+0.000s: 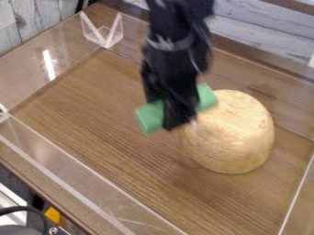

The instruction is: Put the green block in the brown bowl

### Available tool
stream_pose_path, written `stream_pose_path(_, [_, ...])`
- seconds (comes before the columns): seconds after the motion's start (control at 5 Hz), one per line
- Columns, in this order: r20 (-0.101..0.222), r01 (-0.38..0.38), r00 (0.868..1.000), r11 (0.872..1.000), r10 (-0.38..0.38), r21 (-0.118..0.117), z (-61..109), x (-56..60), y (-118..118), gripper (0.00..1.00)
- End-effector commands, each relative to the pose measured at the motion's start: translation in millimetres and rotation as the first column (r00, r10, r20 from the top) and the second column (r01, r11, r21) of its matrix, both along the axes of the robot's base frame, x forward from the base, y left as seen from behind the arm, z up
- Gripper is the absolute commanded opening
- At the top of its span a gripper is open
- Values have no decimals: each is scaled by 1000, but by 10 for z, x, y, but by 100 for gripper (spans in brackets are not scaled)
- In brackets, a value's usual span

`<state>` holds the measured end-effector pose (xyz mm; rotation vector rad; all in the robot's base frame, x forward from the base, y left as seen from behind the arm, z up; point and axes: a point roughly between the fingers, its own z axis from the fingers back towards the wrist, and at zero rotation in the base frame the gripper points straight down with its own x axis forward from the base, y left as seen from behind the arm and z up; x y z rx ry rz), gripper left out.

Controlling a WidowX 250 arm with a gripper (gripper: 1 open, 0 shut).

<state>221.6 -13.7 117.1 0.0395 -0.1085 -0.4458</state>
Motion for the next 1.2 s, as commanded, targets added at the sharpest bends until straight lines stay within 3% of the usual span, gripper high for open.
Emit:
stream_pose_path(0.0, [56,-50,997,998,51,-27,129,265,35,0])
stream_pose_path(0.6, [100,-11,995,1000,11,3,-70,459,98,0])
stream_pose_path(1.0, [124,-52,991,999,51,6,54,362,173,0])
